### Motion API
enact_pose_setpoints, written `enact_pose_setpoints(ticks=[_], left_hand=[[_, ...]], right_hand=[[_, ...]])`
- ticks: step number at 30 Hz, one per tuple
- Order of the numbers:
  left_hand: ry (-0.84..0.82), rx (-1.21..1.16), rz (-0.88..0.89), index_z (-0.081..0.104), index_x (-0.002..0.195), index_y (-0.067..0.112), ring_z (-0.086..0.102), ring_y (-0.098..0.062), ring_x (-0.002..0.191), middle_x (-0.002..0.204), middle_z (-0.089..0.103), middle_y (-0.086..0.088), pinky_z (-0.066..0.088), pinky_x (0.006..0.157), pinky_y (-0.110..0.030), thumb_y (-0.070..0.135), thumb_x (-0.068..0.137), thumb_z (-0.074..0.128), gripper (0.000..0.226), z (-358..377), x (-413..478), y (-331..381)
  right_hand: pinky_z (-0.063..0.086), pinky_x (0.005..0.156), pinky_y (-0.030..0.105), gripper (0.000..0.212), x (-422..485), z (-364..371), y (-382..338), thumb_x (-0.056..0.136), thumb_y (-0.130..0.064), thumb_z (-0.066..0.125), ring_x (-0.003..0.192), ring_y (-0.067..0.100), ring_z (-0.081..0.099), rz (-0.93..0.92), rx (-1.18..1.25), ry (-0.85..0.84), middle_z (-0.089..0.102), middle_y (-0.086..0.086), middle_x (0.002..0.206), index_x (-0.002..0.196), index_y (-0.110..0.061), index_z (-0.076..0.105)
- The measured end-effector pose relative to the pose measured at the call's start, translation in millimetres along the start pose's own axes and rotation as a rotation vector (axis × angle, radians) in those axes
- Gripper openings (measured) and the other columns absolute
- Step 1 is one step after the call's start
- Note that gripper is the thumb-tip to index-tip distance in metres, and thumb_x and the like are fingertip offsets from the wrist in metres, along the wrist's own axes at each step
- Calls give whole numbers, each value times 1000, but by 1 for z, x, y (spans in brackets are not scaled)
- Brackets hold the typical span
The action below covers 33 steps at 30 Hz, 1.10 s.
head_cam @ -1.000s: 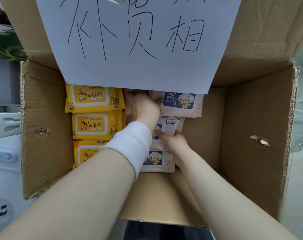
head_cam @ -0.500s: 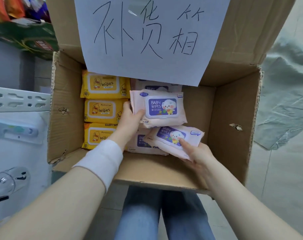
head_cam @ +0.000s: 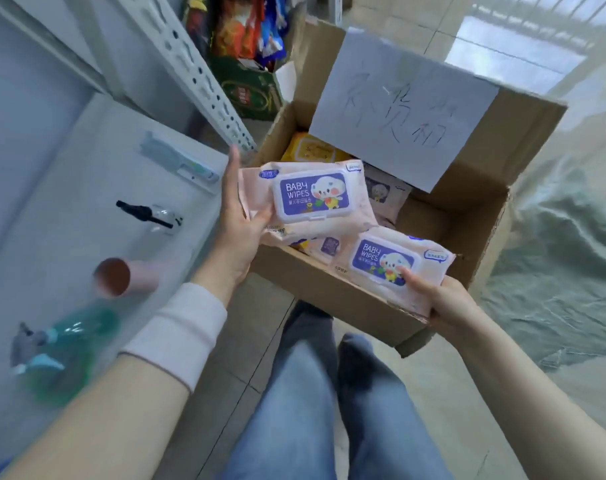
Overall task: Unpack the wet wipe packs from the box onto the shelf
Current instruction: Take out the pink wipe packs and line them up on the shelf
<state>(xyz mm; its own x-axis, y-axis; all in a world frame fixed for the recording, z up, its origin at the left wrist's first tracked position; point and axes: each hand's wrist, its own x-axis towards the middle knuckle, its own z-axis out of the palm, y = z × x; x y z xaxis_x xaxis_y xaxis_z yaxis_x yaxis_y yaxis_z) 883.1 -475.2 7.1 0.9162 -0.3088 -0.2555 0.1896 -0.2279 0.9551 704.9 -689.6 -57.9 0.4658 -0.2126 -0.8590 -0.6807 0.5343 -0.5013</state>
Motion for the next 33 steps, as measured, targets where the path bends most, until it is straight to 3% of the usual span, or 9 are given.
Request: enact_pose_setpoints(ticks=[5,9,12,15,20,23,26,30,33], left_hand=[[134,-166,70,56,118,34,64,-3,106,109,67,24,58,69,-23,-1,97,38,45,-73,-89,96],[336,-213,160,57,120,30,64,-5,103,113,67,16,58,73,-24,2,98,38,41,-148,-151,143],[470,-278,272,59,113,24,61,-11,108,119,64,3,56,80,-23,4,99,37,33,-202,-195,168],[593,-311,388,57,113,19,64,1,99,102,71,19,53,78,-17,1,99,34,33,-260,-246,186],[701,-318,507,68,103,28,66,-3,95,103,69,16,58,61,-20,47,79,56,33,-363,-346,198],[824,-305,536,66,101,25,63,4,75,84,69,21,53,53,-14,33,76,70,26,-420,-385,189],[893,-266,540,55,108,24,66,5,85,91,71,20,54,61,-15,2,89,54,29,-473,-407,174],[982,-224,530,44,120,30,59,-5,107,128,52,5,56,72,-22,0,81,57,51,-531,-427,150],[1013,-253,502,32,132,36,57,-14,108,139,45,11,57,58,-26,-9,87,51,67,-580,-436,136]], right_hand=[[59,70,31,79,-94,49,-44,51,-41,83,95,21,71,-197,-94,-214,71,6,112,120,-13,59],[61,64,29,39,-159,110,-71,70,-24,68,83,16,73,-311,-181,-414,72,5,103,107,-14,62],[60,67,32,68,-199,158,-80,53,-36,84,90,21,72,-365,-296,-539,71,9,108,112,-13,62],[58,77,37,88,-233,208,-81,47,-39,89,105,28,67,-406,-400,-648,68,12,117,123,-8,57],[57,84,35,51,-291,303,-60,77,-19,66,108,26,65,-467,-459,-805,67,11,119,125,-9,55],[59,75,30,37,-321,361,-37,82,-14,61,99,22,69,-506,-489,-812,69,11,115,118,-8,59],[59,74,30,38,-341,415,-20,81,-14,63,100,23,69,-524,-500,-853,69,9,115,119,-8,59],[59,78,34,78,-356,483,-7,48,-36,86,102,24,68,-578,-539,-896,71,6,112,117,-10,60],[58,71,26,86,-361,538,-3,33,-42,92,95,20,71,-626,-551,-976,74,4,105,107,-8,64]])
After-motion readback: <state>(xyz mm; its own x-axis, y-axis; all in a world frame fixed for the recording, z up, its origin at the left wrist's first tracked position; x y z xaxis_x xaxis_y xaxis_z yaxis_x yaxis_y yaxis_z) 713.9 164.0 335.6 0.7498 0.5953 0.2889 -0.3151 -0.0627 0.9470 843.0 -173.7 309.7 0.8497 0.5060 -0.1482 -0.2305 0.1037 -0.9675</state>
